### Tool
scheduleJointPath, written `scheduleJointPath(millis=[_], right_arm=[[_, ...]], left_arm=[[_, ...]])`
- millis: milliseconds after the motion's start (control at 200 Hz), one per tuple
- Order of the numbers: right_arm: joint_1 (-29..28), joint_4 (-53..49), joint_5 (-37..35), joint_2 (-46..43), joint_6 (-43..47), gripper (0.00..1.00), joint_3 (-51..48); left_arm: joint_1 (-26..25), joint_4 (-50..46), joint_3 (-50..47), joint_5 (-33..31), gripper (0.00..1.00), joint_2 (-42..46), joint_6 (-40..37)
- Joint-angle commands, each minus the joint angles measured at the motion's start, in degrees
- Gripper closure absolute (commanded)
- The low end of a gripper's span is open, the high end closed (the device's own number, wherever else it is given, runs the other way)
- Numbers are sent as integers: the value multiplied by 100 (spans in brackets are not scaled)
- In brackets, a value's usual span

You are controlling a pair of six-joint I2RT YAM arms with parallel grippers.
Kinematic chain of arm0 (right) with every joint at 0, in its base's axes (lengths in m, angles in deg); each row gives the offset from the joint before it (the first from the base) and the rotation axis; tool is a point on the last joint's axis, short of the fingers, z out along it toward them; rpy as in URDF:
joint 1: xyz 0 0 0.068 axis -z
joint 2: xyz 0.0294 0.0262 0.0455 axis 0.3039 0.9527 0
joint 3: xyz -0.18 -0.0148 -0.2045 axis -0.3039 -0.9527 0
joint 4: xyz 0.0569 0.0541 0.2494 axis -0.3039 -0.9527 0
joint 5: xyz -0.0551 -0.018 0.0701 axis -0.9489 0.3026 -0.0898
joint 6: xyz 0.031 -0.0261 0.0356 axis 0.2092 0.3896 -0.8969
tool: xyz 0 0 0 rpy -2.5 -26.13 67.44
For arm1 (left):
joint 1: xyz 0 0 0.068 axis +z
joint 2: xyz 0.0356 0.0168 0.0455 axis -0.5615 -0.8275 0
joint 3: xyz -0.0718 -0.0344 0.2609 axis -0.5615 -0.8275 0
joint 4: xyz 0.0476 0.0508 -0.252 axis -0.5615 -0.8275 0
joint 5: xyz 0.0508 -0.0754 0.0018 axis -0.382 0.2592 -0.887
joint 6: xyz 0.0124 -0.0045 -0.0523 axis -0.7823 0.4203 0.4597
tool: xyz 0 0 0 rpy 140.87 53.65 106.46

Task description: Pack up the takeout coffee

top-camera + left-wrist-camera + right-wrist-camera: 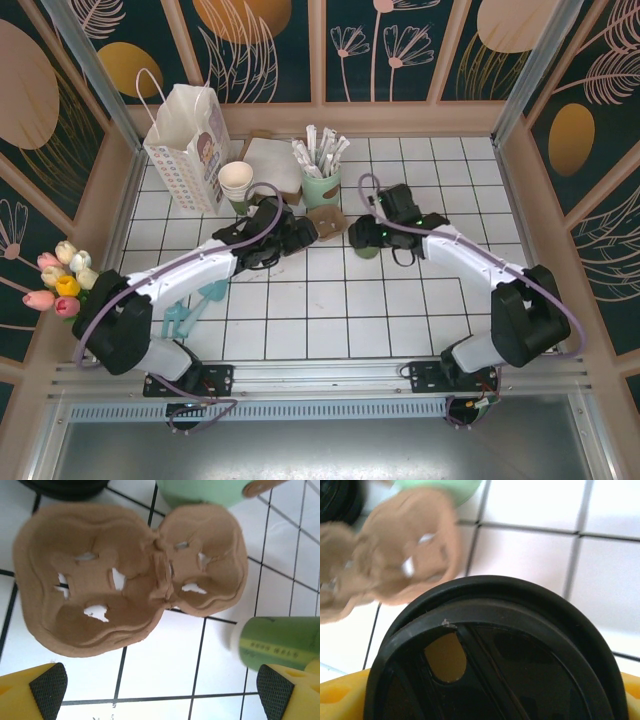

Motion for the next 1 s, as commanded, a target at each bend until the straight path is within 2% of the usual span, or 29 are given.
scheduleJointPath(millis=[0,175,400,651,801,996], right_arm=[[334,-57,-130,409,-38,21,606],[658,-44,-277,1429,87,21,1685],[800,-541,-129,2811,150,21,3342],[751,-1156,-303,3775,183,21,4715],[738,-1263,-45,4115,142,20,5150],[684,-1484,-96,4397,107,18,5411]], left_arm=[[-12,146,-159,-698,1,330,-134],[10,252,-410,-1558,1,801,134],[143,21,-516,-2014,1,1014,476],[167,580,-912,-2074,1,1089,1023],[178,608,-857,-2070,1,1016,911],[188,645,-883,-2087,1,1010,936]])
